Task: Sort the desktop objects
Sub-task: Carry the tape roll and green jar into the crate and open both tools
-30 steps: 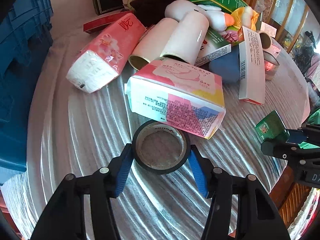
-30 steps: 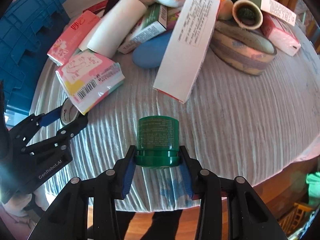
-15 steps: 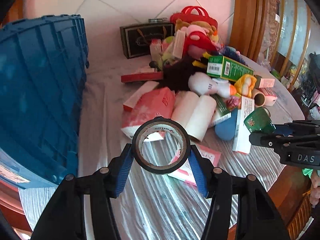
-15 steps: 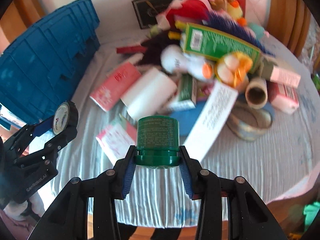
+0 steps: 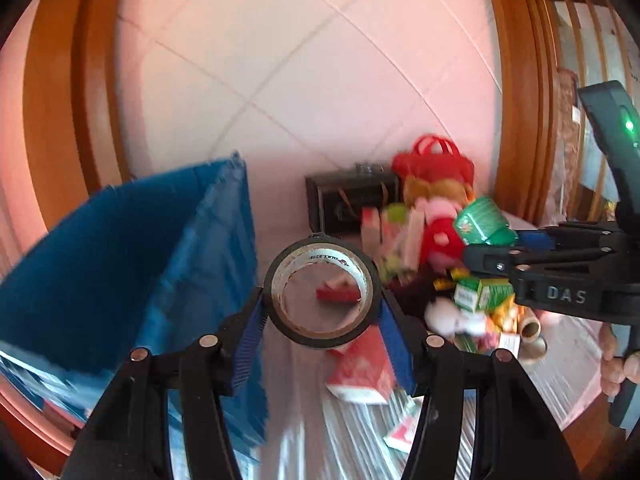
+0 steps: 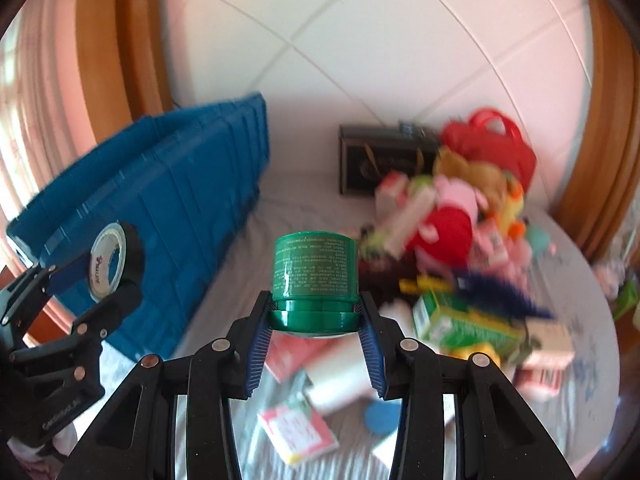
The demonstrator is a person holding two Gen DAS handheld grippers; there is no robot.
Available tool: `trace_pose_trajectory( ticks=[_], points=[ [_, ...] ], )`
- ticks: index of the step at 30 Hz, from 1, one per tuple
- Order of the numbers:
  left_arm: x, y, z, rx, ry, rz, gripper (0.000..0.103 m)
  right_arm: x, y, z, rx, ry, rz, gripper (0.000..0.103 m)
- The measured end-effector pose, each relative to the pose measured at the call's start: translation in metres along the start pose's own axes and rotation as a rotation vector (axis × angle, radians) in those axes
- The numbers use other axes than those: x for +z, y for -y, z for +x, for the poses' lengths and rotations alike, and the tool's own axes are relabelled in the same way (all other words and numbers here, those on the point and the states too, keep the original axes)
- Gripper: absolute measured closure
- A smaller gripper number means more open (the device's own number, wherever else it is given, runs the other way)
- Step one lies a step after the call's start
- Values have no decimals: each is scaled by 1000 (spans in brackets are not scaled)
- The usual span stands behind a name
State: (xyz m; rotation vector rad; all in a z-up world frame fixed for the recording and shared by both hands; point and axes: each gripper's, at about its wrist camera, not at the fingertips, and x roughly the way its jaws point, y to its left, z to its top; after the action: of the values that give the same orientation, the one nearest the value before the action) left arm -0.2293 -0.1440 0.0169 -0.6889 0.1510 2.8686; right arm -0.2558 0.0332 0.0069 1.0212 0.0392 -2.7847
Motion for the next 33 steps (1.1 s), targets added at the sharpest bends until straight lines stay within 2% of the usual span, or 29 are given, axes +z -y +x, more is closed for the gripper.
trace_pose_trajectory(
  ticks=[4,8,11,14,17,19,22,26,28,33],
  points=[
    [43,-58,-18,48,44,-27,48,63,-40,-3,35,79,-54,62],
    [77,-146,-6,107,-18,-58,48,130,-106,13,113,95,-100,62],
    [92,-220,34,154,-153,-74,48,171,-158,47,161,48,-108,62],
    [91,-280,87,159,-319,-96,48,205,-207,100,189,-55,-86,62],
    [76,-322,143,177,-473,-83,48,222,-249,164,170,-182,-65,62],
    [64,-339,172,180,-553,-66,48,225,-270,201,131,-248,-67,62],
    [42,-362,221,153,-699,-69,48,217,-296,271,59,-397,-77,62],
    [-2,-372,268,118,-885,-39,48,190,-304,345,-7,-593,-65,62],
    [-22,-373,287,98,-962,-35,48,177,-307,369,-51,-655,-93,62],
    [-56,-370,306,72,-1057,-66,48,141,-305,417,-95,-811,-120,62]
  ],
)
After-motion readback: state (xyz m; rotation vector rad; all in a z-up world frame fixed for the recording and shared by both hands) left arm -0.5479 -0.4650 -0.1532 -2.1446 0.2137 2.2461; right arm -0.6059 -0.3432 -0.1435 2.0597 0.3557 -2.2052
